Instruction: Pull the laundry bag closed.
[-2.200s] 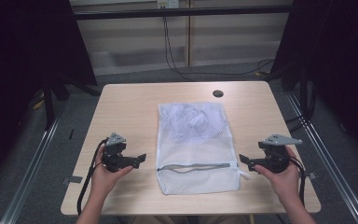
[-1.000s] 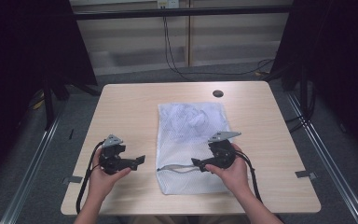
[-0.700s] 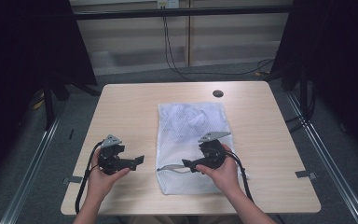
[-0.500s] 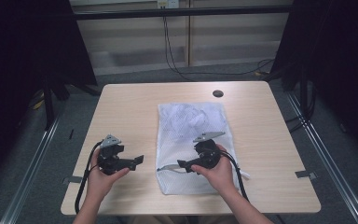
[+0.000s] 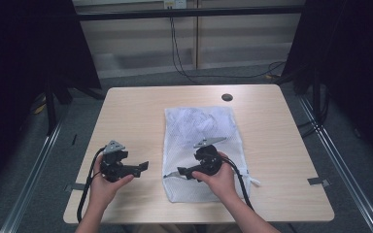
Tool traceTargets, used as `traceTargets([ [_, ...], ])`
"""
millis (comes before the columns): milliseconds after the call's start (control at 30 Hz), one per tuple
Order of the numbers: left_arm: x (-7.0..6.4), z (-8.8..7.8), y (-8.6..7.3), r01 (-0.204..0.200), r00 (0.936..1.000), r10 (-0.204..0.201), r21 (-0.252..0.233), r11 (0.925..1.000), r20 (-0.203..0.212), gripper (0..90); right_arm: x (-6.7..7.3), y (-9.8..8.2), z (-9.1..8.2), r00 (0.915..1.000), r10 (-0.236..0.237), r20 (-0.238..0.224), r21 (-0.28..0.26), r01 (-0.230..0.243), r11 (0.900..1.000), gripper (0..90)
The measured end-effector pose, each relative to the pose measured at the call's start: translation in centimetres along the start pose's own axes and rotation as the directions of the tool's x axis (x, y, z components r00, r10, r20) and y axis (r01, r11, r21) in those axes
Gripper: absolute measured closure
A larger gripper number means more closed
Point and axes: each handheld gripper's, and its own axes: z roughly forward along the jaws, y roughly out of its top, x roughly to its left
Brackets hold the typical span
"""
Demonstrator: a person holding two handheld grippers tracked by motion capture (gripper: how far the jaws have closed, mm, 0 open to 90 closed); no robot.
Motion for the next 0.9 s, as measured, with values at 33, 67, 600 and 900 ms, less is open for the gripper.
traceTargets([
  [33, 0.0, 0.0, 0.0, -0.003, 1.0000, 0.003, -0.001, 1.0000, -0.003, 3.7, 0.0, 0.0, 0.1, 1.0000, -0.001, -0.005, 0.001, 0.001, 1.000, 13.8],
  [67, 0.0, 0.0, 0.0, -0.001, 1.0000, 0.001, -0.001, 1.0000, -0.002, 3.7, 0.1, 0.0, 0.3, 1.0000, 0.002, -0.009, 0.005, -0.002, 1.000, 13.9],
  [600, 0.4, -0.4, -0.1, 0.009, 0.9999, -0.009, -0.003, 1.0000, -0.008, 3.7, 1.1, -0.1, 1.9, 0.9964, -0.025, -0.081, 0.031, 0.027, 0.999, 29.6],
  [900, 0.4, -0.5, -0.1, 0.008, 1.0000, -0.008, -0.003, 1.0000, -0.005, 3.8, 1.7, -0.2, 2.7, 0.9939, -0.030, -0.106, 0.033, 0.034, 0.999, 39.2],
])
